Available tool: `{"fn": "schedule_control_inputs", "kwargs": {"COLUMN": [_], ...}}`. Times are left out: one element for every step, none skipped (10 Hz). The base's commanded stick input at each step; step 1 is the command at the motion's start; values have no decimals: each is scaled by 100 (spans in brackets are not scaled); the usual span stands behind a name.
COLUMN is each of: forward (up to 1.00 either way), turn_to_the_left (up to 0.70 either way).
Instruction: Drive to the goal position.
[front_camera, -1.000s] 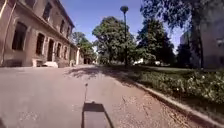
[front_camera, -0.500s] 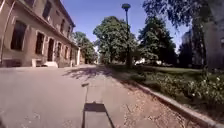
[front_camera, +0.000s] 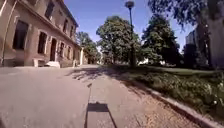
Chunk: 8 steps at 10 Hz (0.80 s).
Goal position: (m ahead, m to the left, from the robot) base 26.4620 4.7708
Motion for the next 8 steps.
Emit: {"fn": "schedule_control_inputs", "kwargs": {"forward": [70, 70, 70, 70, 70, 70, 70, 70], "turn_to_the_left": [0, 0, 0, 0, 2, 35, 33, 1]}}
